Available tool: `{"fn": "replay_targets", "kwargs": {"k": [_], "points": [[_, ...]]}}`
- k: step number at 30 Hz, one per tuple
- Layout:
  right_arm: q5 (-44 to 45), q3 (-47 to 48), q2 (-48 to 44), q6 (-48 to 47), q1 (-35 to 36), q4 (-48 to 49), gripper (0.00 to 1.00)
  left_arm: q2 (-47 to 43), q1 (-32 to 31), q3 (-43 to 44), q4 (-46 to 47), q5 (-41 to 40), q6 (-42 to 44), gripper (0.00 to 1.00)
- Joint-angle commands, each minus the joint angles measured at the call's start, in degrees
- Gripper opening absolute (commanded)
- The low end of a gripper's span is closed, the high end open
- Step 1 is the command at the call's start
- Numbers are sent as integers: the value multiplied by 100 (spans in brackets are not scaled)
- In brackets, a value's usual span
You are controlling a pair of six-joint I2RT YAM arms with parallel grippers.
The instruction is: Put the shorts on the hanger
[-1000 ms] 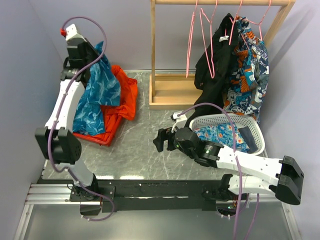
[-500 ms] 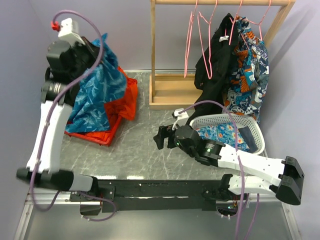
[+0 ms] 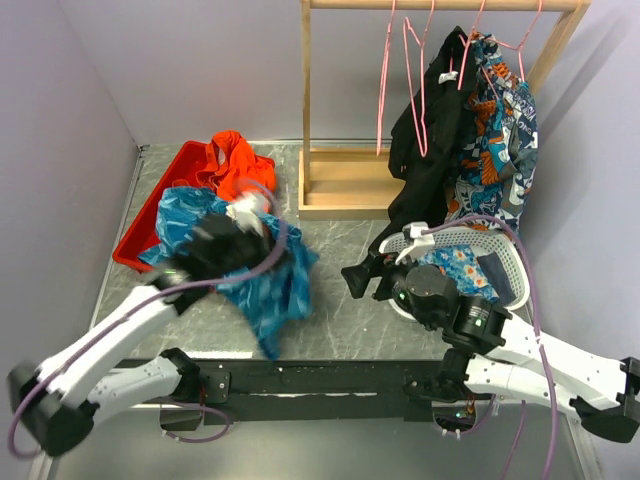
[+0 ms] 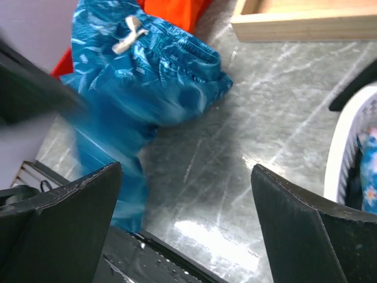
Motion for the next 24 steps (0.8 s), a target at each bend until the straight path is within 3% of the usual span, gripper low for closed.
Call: {"fn": "replay_targets", "kwargs": {"k": [1,4,6,7,9,13,17,21,24], "points": [[173,-80,163,183,-15,-72,98,459,-1064,-798,315,53,-596,8],[173,113,708,218,-15,42,98,705,-1577,-808,-227,-641,-824,29],[34,192,1129,253,-119,243,98,697,-1596,-747,-624,-1184,-1156,37],[-106,210,1270,297,-199,331,98,671,-1596,-694,-1078,-1440,-1298,61],[-518,254,1701,349,-418,637,98,478,-1596,-554,-1450,-1828,-1727,65],[-897,456,2456,394,-708,1157,97,144,-1578,-308,-2391,-3293,-2713,90],[-1171,1149,3693,402,-964,1535,96,108,-1280,97,-2946,-3921,-3233,95],[-1277,1773,4645,534,-1096,2017,95,415,60,623,-2938,-3413,-2733,91],[-1303,2318,5339,771,-1306,2063,94,618,696,809,-2719,-3052,-2443,86]]}}
